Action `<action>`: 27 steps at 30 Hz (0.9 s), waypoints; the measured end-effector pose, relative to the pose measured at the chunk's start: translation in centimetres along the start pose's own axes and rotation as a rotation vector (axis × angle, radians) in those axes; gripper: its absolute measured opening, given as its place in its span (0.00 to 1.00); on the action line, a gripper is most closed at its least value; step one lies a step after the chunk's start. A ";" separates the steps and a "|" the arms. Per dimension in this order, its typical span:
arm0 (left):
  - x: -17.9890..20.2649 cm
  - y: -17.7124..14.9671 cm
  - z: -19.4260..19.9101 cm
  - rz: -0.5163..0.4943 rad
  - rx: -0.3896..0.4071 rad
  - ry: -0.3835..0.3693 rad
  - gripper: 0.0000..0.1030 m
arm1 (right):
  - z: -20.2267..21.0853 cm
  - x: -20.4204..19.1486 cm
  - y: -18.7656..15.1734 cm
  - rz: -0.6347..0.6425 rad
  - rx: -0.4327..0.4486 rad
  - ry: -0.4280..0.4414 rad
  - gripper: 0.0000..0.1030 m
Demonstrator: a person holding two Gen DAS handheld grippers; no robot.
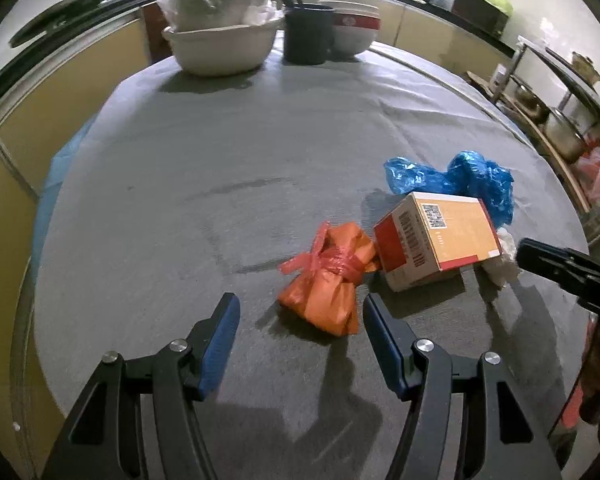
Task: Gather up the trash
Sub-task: 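Grasp the orange bag tied with red string with the left tool, then lift the orange bag with the left tool while the right tool approaches the white crumpled plastic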
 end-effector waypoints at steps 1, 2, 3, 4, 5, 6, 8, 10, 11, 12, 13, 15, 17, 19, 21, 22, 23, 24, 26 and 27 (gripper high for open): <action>0.0 0.1 -0.3 -0.001 -0.005 -0.005 0.63 | -0.4 0.0 0.0 0.003 -0.007 -0.002 0.38; 0.0 0.2 -0.6 0.001 -0.008 -0.013 0.63 | -0.8 0.0 0.0 0.004 -0.013 -0.004 0.38; -0.1 0.2 -0.9 0.006 -0.011 -0.025 0.63 | -1.0 0.0 0.0 0.005 -0.015 -0.005 0.38; -0.1 0.1 -1.2 0.010 -0.015 -0.038 0.61 | -1.3 0.0 0.0 0.007 -0.012 -0.006 0.36; -0.1 0.2 -1.4 0.011 -0.018 -0.046 0.58 | -1.4 0.0 0.1 0.012 -0.010 -0.008 0.35; 0.0 0.2 -1.8 0.009 -0.025 -0.056 0.53 | -1.4 0.0 0.1 0.016 -0.005 -0.010 0.34; 0.2 0.3 -2.2 0.005 -0.028 -0.066 0.50 | -1.4 0.0 0.1 0.013 -0.002 -0.010 0.32; 0.3 0.6 -2.4 -0.006 -0.017 -0.060 0.45 | -1.2 0.1 -0.1 0.010 0.002 -0.011 0.30; 0.4 0.6 -2.4 -0.004 -0.016 -0.060 0.45 | -1.0 0.1 -0.2 0.007 0.005 -0.011 0.29; 0.3 0.6 -2.4 0.003 -0.015 -0.062 0.45 | -0.8 0.1 -0.3 0.005 0.007 -0.009 0.28; 0.3 0.6 -2.4 0.008 -0.013 -0.063 0.44 | -0.5 0.1 -0.4 0.002 0.012 -0.008 0.27; 0.2 0.4 -2.2 0.025 -0.008 -0.062 0.44 | 0.1 0.1 -0.8 0.000 0.020 -0.004 0.26; -0.1 0.0 -2.0 0.050 -0.001 -0.059 0.44 | 0.7 0.2 -1.3 0.002 0.023 -0.006 0.23; -0.6 -0.6 -1.6 0.082 0.003 -0.055 0.43 | 1.0 0.2 -1.6 0.005 0.025 -0.009 0.22; -1.2 -1.4 -1.1 0.116 0.005 -0.044 0.43 | 1.8 0.3 -2.0 0.007 0.035 -0.012 0.22; -1.5 -1.7 -0.8 0.128 0.006 -0.033 0.43 | 2.3 0.4 -2.4 0.006 0.040 -0.011 0.21; -1.8 -2.1 -0.3 0.137 0.011 -0.016 0.43 | 2.5 0.4 -2.5 0.002 0.042 -0.009 0.21; -2.0 -2.4 0.1 0.142 0.015 -0.005 0.43 | 3.0 0.4 -2.8 -0.004 0.046 -0.006 0.21; -2.4 -3.1 1.3 0.157 0.026 0.021 0.43 | 3.9 0.6 -3.3 -0.014 0.058 -0.001 0.21; -2.6 -3.4 1.9 0.162 0.033 0.032 0.43 | 4.2 0.6 -3.5 -0.017 0.062 0.001 0.21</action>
Point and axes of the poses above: each gripper's, at about its wrist camera, not at the fingertips, and z roughly against the way its jaws point, x to its right, y to its top, the point moved 9 cm from there along -z, roughly the way its jaws point, and after that the axes turned 5 degrees about -z, right-handed, at the moved point
